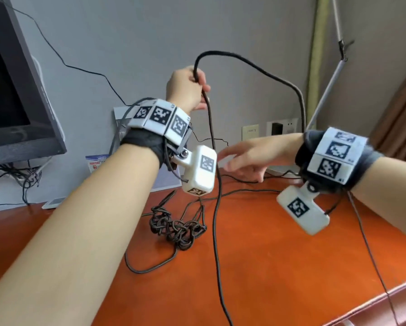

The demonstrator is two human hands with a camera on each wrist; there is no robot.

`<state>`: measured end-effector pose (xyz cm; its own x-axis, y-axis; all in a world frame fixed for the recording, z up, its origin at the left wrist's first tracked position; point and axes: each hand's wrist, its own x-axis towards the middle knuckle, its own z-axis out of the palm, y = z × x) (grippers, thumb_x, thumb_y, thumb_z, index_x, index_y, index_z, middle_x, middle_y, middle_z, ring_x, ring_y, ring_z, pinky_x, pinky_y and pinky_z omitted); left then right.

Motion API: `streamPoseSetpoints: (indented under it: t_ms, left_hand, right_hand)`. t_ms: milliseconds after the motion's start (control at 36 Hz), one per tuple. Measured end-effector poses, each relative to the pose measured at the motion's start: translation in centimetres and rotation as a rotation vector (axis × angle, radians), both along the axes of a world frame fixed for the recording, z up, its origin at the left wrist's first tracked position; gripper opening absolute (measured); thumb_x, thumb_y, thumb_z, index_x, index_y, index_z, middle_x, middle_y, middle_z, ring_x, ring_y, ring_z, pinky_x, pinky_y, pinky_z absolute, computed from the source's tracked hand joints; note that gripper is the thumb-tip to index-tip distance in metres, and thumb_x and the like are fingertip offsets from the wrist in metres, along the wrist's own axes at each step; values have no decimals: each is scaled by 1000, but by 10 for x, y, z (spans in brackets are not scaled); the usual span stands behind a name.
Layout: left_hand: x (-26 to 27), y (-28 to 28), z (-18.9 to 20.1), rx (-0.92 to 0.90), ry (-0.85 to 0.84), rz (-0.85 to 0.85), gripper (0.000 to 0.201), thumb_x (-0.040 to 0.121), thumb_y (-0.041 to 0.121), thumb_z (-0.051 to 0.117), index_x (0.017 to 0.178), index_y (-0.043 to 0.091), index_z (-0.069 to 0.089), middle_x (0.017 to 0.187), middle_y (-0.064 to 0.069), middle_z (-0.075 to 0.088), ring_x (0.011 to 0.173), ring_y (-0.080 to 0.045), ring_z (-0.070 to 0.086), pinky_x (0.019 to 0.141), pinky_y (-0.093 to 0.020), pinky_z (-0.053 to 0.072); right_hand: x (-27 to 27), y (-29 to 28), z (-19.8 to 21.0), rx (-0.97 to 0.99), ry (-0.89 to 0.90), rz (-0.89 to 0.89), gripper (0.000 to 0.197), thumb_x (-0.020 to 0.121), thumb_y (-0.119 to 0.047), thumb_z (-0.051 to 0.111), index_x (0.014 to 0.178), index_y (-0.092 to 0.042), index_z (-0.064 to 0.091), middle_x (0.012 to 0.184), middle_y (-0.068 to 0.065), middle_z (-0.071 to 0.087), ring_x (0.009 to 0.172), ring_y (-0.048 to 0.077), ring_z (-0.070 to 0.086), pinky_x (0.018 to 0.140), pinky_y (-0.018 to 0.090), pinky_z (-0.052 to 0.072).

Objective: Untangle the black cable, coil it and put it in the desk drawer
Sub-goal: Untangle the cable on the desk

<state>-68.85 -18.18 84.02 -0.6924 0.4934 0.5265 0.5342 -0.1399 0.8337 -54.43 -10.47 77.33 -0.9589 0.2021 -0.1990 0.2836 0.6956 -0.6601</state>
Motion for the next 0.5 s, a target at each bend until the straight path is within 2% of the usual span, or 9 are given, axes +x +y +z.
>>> streamPoseSetpoints:
  t_ms: [83, 167, 222, 306, 333, 389, 417, 444, 500]
  left_hand:
    - [6, 7, 7, 114, -4, -25, 41, 89, -6, 31, 64, 21, 48, 71, 0, 60, 63, -21, 62, 54, -27, 53]
    - [13, 11, 13, 213, 48, -52, 40, 89, -9, 30, 67, 20, 47, 72, 2, 60, 64, -18, 61, 56, -26, 51]
    - [15, 9, 17, 268, 80, -50, 39, 89, -9, 31, 67, 20, 47, 73, 3, 61, 67, -16, 62, 56, -26, 51]
    - [14, 3, 24, 308, 182, 13, 39, 86, -8, 33, 65, 22, 46, 72, 6, 62, 77, -17, 65, 58, -29, 54]
    - [11, 1, 26, 296, 238, 54, 39, 84, -7, 32, 64, 23, 45, 72, 8, 61, 79, -18, 66, 57, -29, 54]
    - [7, -1, 26, 231, 364, 140, 35, 78, -2, 27, 62, 26, 40, 72, 8, 60, 76, -20, 64, 53, -28, 48]
    - [5, -2, 26, 182, 440, 183, 30, 74, 2, 25, 61, 26, 39, 72, 5, 61, 74, -23, 63, 55, -27, 46]
    - [5, -3, 24, 116, 525, 232, 27, 71, 4, 23, 62, 25, 38, 75, 0, 62, 75, -27, 62, 57, -30, 46]
    - [7, -6, 16, -55, 704, 343, 28, 74, -1, 28, 71, 23, 42, 84, -5, 61, 78, -30, 55, 65, -35, 44]
  right_hand:
    - [-11, -5, -8, -10, 121, -77, 33, 96, -33, 53, 120, -10, 52, 52, -12, 51, 44, 11, 44, 45, 22, 46]
    - [-22, -4, -4, 0, 328, -187, 16, 96, -20, 50, 99, -7, 58, 67, -1, 57, 48, 10, 54, 43, 18, 48]
    - [-30, 4, 4, 32, 409, -266, 16, 96, -13, 48, 82, -9, 56, 68, 2, 59, 46, 9, 59, 40, 17, 45]
    - [-37, 24, 23, 121, 519, -407, 20, 92, -5, 46, 74, -10, 53, 66, 5, 60, 42, 9, 62, 38, 18, 45]
    - [-39, 32, 30, 174, 556, -459, 20, 91, -5, 46, 73, -9, 54, 69, 8, 63, 49, 14, 66, 42, 21, 50]
    - [-40, 49, 42, 273, 635, -561, 17, 87, -5, 47, 74, -9, 57, 78, 16, 70, 64, 25, 70, 60, 30, 58]
    - [-39, 57, 47, 297, 679, -609, 17, 87, -6, 47, 77, -10, 59, 82, 17, 70, 65, 26, 70, 65, 33, 59]
    - [-39, 65, 50, 344, 721, -646, 17, 88, -7, 46, 82, -10, 62, 86, 16, 71, 66, 26, 70, 68, 34, 58]
    - [-39, 79, 54, 474, 736, -698, 21, 91, -9, 45, 100, -6, 64, 98, 19, 68, 86, 33, 68, 77, 35, 55]
